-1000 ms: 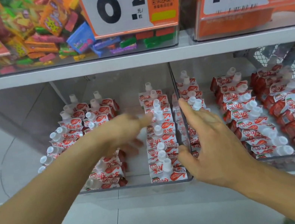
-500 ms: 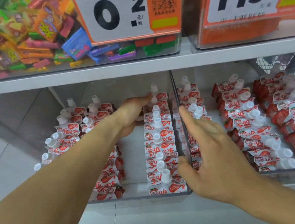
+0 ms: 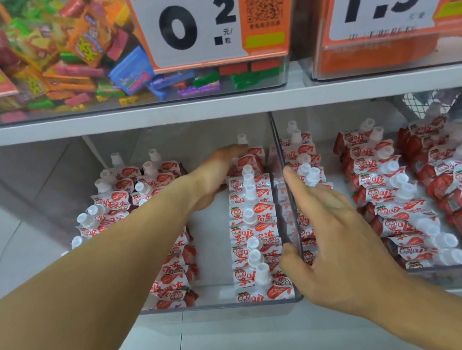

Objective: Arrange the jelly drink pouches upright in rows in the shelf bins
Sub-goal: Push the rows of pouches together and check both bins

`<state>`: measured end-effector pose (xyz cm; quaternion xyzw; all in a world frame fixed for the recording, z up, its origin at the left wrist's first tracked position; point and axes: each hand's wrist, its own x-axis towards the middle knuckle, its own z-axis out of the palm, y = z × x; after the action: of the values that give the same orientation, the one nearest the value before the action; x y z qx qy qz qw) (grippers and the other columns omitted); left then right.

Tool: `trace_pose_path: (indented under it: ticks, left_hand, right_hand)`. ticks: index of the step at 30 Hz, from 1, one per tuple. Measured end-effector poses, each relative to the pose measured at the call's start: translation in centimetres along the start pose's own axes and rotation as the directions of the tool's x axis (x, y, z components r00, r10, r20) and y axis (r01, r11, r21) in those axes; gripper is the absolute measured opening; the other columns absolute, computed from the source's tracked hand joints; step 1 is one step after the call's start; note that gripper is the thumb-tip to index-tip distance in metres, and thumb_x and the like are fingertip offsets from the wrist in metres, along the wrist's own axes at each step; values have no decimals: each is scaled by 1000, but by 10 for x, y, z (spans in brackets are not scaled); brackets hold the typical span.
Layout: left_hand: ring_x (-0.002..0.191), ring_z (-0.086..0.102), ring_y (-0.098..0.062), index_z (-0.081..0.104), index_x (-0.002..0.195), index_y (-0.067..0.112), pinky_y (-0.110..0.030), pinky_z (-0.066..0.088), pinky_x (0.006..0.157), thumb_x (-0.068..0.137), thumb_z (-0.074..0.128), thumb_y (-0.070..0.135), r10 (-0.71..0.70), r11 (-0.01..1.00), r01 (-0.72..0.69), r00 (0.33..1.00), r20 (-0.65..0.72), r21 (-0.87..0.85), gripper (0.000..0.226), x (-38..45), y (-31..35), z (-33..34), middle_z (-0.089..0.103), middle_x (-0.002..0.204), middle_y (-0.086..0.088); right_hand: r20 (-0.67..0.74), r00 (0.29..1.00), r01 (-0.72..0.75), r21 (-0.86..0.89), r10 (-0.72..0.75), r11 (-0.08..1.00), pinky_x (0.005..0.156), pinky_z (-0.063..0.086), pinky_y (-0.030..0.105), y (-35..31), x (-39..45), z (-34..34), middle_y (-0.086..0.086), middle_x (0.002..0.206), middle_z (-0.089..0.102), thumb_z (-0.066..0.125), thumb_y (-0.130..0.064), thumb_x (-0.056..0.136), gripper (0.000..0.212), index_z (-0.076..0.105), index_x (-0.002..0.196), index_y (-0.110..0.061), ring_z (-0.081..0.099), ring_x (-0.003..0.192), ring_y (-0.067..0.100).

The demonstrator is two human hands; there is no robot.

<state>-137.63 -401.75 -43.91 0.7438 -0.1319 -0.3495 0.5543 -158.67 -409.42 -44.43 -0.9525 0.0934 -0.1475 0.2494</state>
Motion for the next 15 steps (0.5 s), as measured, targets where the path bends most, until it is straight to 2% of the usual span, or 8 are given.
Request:
trace_pose_path:
  ticks: [4,5,6,8,9,12,13,15]
  left_hand:
    - [58,61,-12,59,93,15,-31,45,76,100,29,54,-67,998,68,997,-25,17,50,1,6,10,64,59,3]
    - [60,63,-14,58,96,15,-31,45,77,100,26,56,-89,995,91,995,-52,36,52,4,5,11,67,63,1]
    - [76,67,-19,58,104,12,-33,45,83,99,25,59,-99,991,106,992,-76,81,57,4,5,13,72,83,-3]
    - [115,57,-27,53,127,10,-36,38,96,98,23,61,-106,968,131,987,-120,214,66,6,5,24,60,130,-11]
    - [119,52,-26,48,134,9,-33,35,95,99,22,60,-92,954,127,986,-136,273,68,6,6,30,52,139,-12]
    - [121,51,-26,47,136,11,-29,32,89,98,29,60,-78,953,107,991,-113,283,65,6,8,33,50,141,-11]
    - [118,53,-27,51,131,13,-29,34,92,95,34,63,-101,968,116,992,-74,224,63,9,7,25,53,135,-10]
    - [98,57,-27,59,105,18,-33,39,85,89,41,68,-126,985,127,992,-14,118,55,7,3,7,58,118,-10]
  right_hand:
    - [-4,1000,2,11,-2,1000,114,23,27,-1,0,-2,-3,145,45,43,-50,74,95,10,159,-25,27,135,11]
    - [-7,1000,1,15,-1,1000,115,24,29,0,0,-2,-4,145,45,44,-50,74,95,10,159,-25,27,135,11]
    - [-7,1000,1,18,-1,1000,116,26,31,0,0,-2,-4,145,45,45,-50,74,95,10,159,-25,28,135,11]
    - [-3,1000,3,21,-3,1000,117,25,32,0,0,-2,-4,144,45,44,-50,75,95,10,159,-24,28,135,10]
    - [0,1000,4,17,-4,1000,118,24,31,0,0,-2,-4,145,44,43,-51,75,95,9,159,-24,28,135,10]
    - [9,1000,-8,10,8,1000,115,21,26,0,0,-2,-5,147,42,41,-54,74,96,7,159,-26,26,138,11]
    - [14,1000,-13,14,13,1000,114,22,26,0,0,-3,-5,147,42,41,-54,73,96,7,159,-27,27,138,13]
    - [27,1000,-15,18,14,1000,112,20,24,-1,-1,-3,-7,149,41,42,-53,74,96,5,159,-29,26,140,14]
